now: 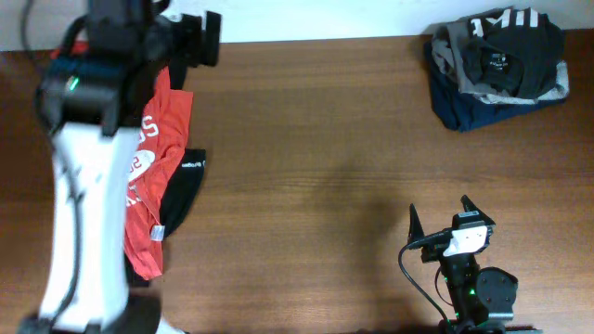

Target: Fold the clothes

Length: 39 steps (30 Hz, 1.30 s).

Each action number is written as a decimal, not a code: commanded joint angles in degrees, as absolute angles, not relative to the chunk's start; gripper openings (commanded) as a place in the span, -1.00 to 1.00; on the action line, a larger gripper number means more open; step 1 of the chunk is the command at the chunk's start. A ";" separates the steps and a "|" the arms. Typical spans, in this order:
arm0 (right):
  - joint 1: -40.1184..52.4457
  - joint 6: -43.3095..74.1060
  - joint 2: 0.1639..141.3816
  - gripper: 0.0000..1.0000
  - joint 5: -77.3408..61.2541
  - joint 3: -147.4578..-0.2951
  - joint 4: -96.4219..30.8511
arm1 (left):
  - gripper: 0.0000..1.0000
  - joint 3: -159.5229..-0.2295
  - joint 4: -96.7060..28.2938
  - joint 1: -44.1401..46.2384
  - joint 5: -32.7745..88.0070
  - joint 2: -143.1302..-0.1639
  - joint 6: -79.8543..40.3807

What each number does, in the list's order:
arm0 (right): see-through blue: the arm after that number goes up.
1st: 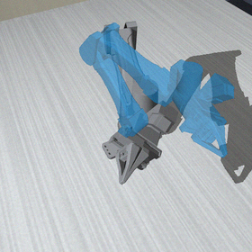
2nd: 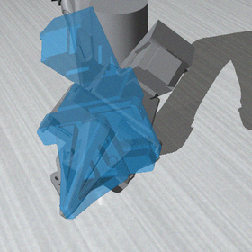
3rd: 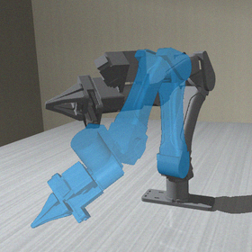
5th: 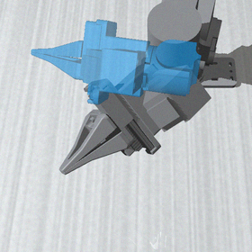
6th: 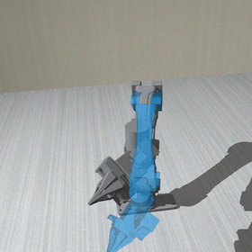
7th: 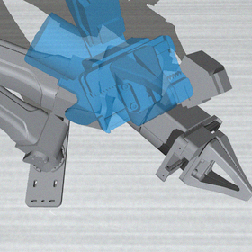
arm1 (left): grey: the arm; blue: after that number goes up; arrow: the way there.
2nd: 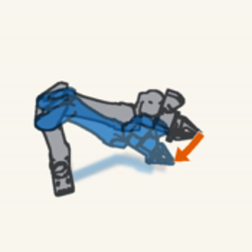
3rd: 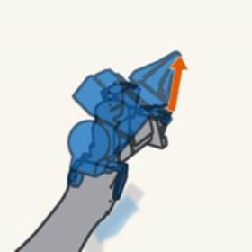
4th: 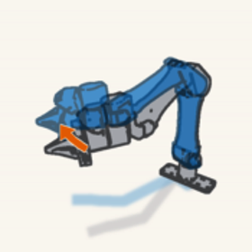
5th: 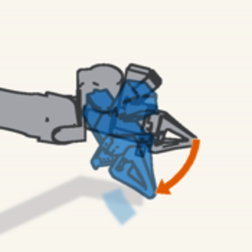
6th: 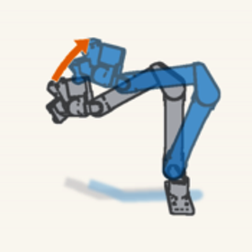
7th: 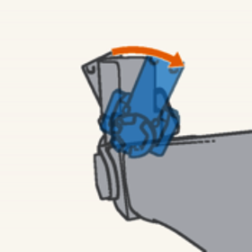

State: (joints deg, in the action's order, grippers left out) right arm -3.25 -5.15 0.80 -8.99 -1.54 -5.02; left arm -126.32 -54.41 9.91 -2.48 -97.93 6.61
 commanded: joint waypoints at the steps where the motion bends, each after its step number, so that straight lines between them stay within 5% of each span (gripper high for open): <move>1: -3.46 -5.50 0.19 0.98 -8.14 -0.84 -4.78 | 0.98 -103.53 -40.45 7.44 1.30 -86.24 7.18; 20: -3.46 -5.50 0.19 0.98 -8.14 -0.84 -4.80 | 0.98 -18.83 -4.60 -1.37 5.10 -29.50 7.18; 39: -3.46 -5.50 0.19 0.98 -8.14 -0.84 -4.78 | 0.98 -0.51 -4.10 -3.70 5.15 -5.30 7.18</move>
State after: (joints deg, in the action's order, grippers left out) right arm -3.25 -5.15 0.58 -8.84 -1.43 -4.84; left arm -0.80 -3.97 -3.42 4.54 -7.92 6.63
